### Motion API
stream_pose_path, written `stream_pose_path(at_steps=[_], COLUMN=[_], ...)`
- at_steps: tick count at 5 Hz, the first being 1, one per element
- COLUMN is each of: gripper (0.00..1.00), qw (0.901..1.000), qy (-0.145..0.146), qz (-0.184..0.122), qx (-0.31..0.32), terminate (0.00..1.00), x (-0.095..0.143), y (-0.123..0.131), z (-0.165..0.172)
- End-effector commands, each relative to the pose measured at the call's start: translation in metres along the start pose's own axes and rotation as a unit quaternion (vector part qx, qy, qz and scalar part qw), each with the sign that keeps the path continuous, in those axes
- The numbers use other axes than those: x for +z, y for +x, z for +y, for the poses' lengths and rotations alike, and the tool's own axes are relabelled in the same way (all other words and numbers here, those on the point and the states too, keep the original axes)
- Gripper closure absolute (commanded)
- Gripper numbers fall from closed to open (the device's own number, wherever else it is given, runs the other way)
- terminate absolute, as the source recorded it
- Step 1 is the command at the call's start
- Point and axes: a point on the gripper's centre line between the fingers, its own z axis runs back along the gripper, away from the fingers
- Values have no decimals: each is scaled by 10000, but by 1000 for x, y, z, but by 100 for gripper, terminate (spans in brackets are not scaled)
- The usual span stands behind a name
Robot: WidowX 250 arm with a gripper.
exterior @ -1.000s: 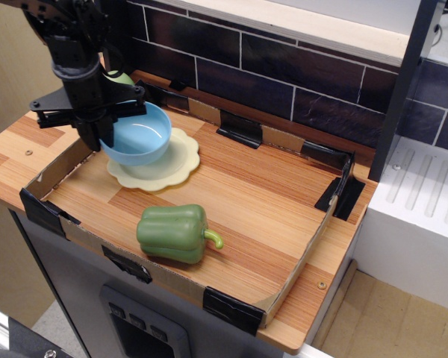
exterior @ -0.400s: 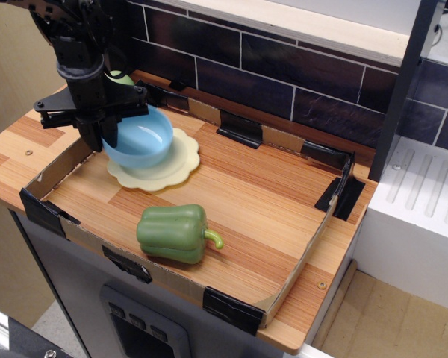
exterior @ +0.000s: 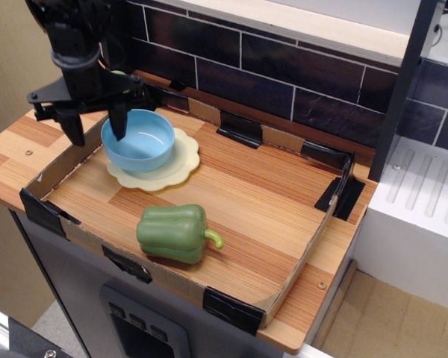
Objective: Put bowl on plate
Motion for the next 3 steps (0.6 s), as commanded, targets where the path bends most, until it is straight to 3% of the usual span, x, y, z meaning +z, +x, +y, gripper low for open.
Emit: stream_pose_path(at_steps=[1,2,3], gripper=[0,0,0], qw=[9990,9990,9990], qy=[-211,-211,-211], qz=[-389,-389,-389], qx=[99,99,99], terminate=[0,0,100], x=[68,68,68], y=[9,9,9], z=[-13,-13,-13])
